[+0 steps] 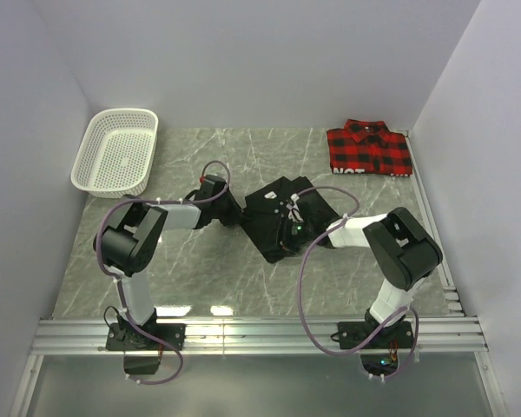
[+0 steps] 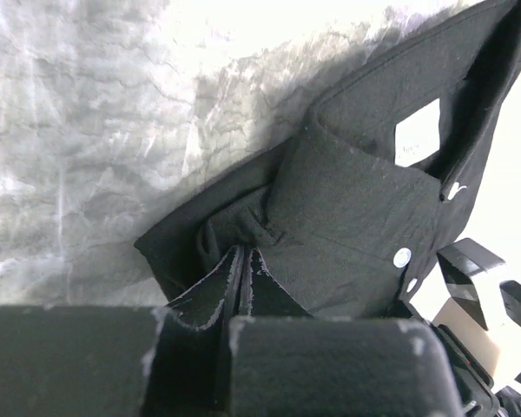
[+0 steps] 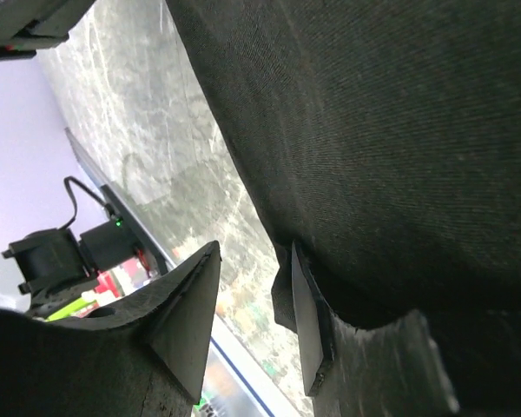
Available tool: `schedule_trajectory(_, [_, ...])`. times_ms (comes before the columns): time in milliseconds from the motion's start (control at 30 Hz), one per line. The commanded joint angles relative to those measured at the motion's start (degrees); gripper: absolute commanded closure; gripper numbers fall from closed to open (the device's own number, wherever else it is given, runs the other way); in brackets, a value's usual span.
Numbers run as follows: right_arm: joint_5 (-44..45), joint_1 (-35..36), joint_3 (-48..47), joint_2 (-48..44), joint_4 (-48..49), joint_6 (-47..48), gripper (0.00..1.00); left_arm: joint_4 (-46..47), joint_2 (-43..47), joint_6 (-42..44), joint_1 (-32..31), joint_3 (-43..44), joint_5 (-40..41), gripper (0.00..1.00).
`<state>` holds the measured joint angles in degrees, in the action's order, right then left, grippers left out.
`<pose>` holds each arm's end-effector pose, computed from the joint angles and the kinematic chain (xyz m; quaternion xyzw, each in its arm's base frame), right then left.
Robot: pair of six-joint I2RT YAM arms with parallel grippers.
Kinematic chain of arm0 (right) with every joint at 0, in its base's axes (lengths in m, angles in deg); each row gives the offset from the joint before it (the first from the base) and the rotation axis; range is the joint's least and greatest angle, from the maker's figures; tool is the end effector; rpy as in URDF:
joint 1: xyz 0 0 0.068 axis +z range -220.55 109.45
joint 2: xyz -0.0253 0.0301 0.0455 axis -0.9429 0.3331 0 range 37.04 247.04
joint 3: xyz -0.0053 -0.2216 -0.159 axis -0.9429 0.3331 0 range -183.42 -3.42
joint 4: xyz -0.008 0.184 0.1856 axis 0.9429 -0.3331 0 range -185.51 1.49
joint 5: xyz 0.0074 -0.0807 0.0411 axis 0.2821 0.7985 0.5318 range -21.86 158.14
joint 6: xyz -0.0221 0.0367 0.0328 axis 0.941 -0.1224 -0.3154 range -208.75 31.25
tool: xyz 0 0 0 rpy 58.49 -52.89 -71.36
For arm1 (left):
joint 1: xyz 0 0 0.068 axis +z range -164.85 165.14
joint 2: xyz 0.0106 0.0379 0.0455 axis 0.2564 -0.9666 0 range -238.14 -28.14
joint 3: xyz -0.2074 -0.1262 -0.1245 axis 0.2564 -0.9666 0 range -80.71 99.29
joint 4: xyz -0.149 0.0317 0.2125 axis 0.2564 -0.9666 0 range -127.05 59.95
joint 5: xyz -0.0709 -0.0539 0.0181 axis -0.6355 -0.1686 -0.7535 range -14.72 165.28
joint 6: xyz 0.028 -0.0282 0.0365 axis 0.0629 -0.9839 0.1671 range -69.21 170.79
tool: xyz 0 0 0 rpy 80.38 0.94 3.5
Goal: Fold and stack the long sleeve shirts
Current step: Fold the shirt, then neatly place the folded shirt to the corner
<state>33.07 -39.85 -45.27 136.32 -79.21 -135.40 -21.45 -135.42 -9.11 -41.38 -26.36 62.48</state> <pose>0.2594 0.1778 0.1230 0.0171 0.8969 0.4325 0.0902 0.3290 -0.1730 0.1303 -0.2216 0.8898 -0.3389 0.2107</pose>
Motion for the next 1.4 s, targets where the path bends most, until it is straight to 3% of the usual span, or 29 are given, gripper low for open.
schedule_trajectory(0, [-1.14,-0.73,1.94,-0.32,-2.62,1.03,0.53,-0.95,-1.17,0.75,1.82,-1.52,4.18,0.99])
schedule_trajectory(167, [2.98,-0.81,0.02,-9.27,-8.23,5.77,0.52,-3.93,4.27,2.76,1.65,-0.30,6.11,0.86])
schedule_trajectory(400, [18.88,-3.44,-1.49,-24.56,-19.92,9.48,0.46,-13.95,13.94,10.76,-3.08,5.68,16.30,0.42])
schedule_trajectory(533, [21.62,-7.75,1.14,-32.38,-20.20,7.99,0.41,-17.99,17.02,17.35,-9.15,8.66,23.59,0.27])
schedule_trajectory(600, [20.31,-11.08,3.95,-34.50,-18.89,5.79,0.36,-20.72,16.93,22.00,-14.05,10.60,26.14,0.26])
schedule_trajectory(733, [16.79,-16.18,10.10,-39.68,-14.14,1.14,0.07,-25.37,14.05,29.83,-23.03,13.15,32.64,0.31])
schedule_trajectory(800, [14.78,-17.86,13.53,-40.66,-11.25,-1.33,0.02,-28.46,12.55,33.26,-28.46,14.91,38.35,0.33])
schedule_trajectory(1000, [12.92,-20.68,19.51,-43.38,-5.62,-6.16,0.00,-29.52,7.36,39.24,-36.83,15.70,42.77,0.37])
schedule_trajectory(1367, [15.12,-21.47,26.98,-46.56,2.73,-13.28,0.00,-31.10,-3.01,40.48,-39.92,18.34,45.84,0.55])
